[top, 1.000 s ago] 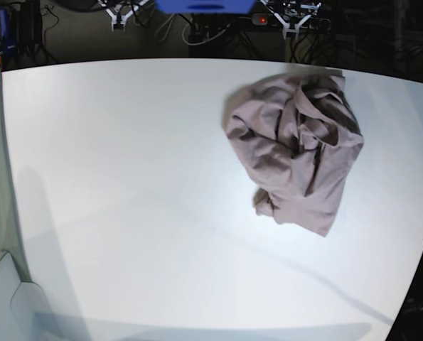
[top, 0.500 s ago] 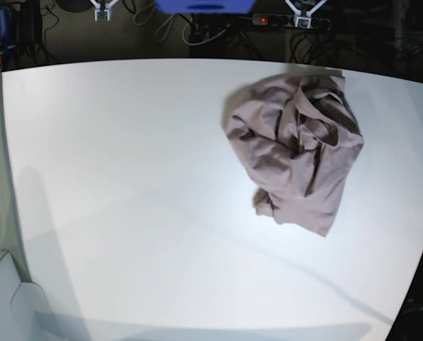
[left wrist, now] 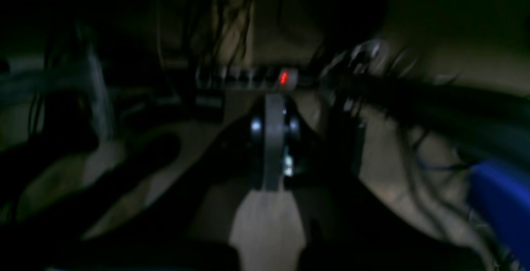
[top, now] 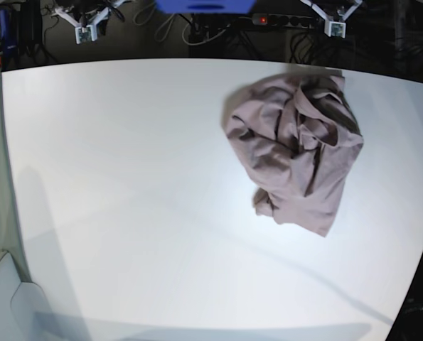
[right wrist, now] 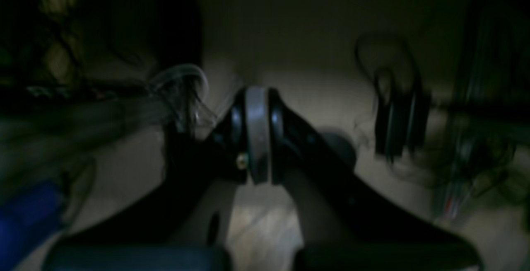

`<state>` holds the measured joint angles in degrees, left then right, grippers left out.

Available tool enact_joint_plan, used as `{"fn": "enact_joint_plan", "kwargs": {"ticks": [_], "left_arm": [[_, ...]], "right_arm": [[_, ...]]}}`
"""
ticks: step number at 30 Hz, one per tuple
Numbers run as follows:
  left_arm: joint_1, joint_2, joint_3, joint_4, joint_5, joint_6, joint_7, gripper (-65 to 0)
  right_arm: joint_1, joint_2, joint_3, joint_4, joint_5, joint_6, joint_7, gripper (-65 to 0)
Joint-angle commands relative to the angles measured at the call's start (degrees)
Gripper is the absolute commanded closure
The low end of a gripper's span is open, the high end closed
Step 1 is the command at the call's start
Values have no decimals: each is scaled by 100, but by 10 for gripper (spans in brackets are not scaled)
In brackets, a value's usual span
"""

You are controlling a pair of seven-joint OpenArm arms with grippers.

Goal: Layout the t-shirt on the table in an organized manner, then fold the t-shirt properly
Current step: 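Lower the left gripper onto the crumpled mauve shirt and grasp it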

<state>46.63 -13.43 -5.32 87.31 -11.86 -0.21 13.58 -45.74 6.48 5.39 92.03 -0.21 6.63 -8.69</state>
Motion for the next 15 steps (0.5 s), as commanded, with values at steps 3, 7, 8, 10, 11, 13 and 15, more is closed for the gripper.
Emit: {"fn": "enact_joint_plan", "kwargs": {"ticks": [3, 7, 8, 10, 11, 13, 15], "left_arm": [[423, -42, -149, 724, 3, -1, -70, -2], [730, -42, -149, 1392, 3, -1, -70, -2], [792, -42, -158, 1498, 3, -1, -70, -2], [906, -33, -158, 1753, 3, -1, -70, -2], [968, -33, -158, 1876, 3, -1, -70, -2], [1056, -33, -158, 2096, 3, -1, -70, -2], [1135, -42, -202, 2315, 3, -1, -70, -2]], "right_arm": [[-301, 42, 28, 964, 16, 36, -226, 0], [-530, 42, 28, 2072, 16, 44, -674, 0], [-556, 42, 28, 2265, 16, 44, -718, 0], [-565, 42, 2, 2494, 16, 44, -718, 0], [-521, 42, -7, 2520, 16, 44, -718, 0], [-486, 42, -7, 2529, 16, 44, -718, 0], [-407, 42, -33, 2529, 16, 62, -718, 0]]}}
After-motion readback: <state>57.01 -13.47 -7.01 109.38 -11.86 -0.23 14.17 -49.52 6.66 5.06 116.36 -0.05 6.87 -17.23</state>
